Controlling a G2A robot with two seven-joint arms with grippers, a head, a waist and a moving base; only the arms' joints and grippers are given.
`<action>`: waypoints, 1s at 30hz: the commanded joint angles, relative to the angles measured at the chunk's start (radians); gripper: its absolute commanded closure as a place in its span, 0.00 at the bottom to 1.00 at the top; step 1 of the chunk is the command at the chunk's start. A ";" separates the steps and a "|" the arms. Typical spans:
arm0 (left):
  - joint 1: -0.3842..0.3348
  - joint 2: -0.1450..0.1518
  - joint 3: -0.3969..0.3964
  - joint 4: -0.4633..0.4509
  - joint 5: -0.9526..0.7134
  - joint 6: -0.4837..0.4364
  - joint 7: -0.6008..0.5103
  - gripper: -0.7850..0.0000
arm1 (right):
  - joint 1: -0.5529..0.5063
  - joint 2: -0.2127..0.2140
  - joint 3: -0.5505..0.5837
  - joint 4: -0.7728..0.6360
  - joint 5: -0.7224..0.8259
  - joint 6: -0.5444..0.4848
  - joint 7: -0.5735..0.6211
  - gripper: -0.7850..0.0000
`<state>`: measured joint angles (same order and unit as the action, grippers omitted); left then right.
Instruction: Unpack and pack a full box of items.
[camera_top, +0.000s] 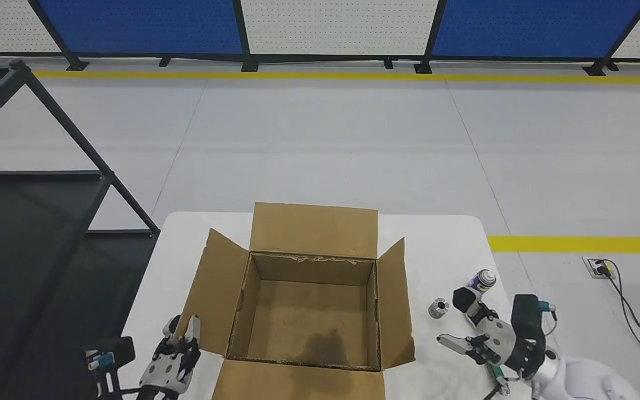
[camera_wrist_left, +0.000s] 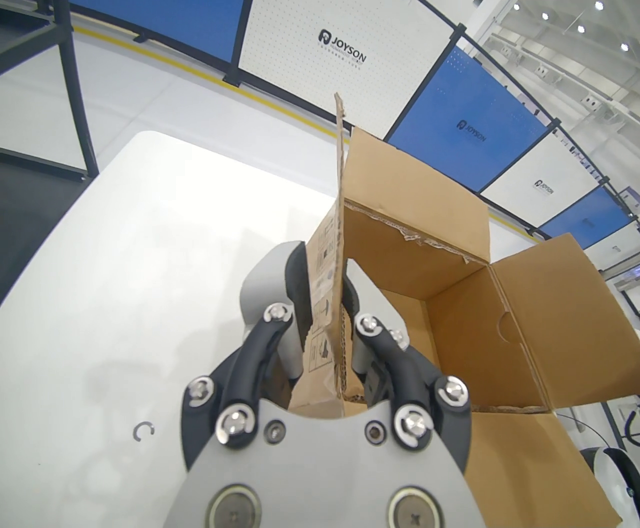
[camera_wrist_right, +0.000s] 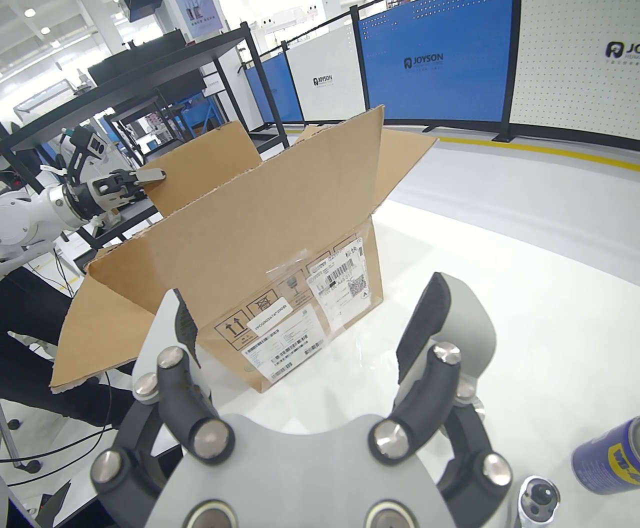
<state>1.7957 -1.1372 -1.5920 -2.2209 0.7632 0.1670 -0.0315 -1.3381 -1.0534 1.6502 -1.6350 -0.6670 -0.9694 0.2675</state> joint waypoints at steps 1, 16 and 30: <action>-0.010 -0.003 0.005 0.004 0.003 0.016 0.009 1.00 | -0.005 0.002 0.006 0.005 0.003 -0.001 -0.009 0.00; -0.032 -0.024 -0.002 0.035 -0.011 0.076 0.085 1.00 | -0.008 0.012 0.012 0.026 0.014 0.001 -0.032 0.00; -0.022 -0.035 -0.016 0.027 0.017 0.063 0.079 1.00 | -0.011 0.020 0.003 0.037 0.012 0.006 -0.041 0.00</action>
<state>1.7721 -1.1711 -1.6065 -2.1916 0.7798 0.2284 0.0468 -1.3486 -1.0340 1.6534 -1.5989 -0.6559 -0.9614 0.2271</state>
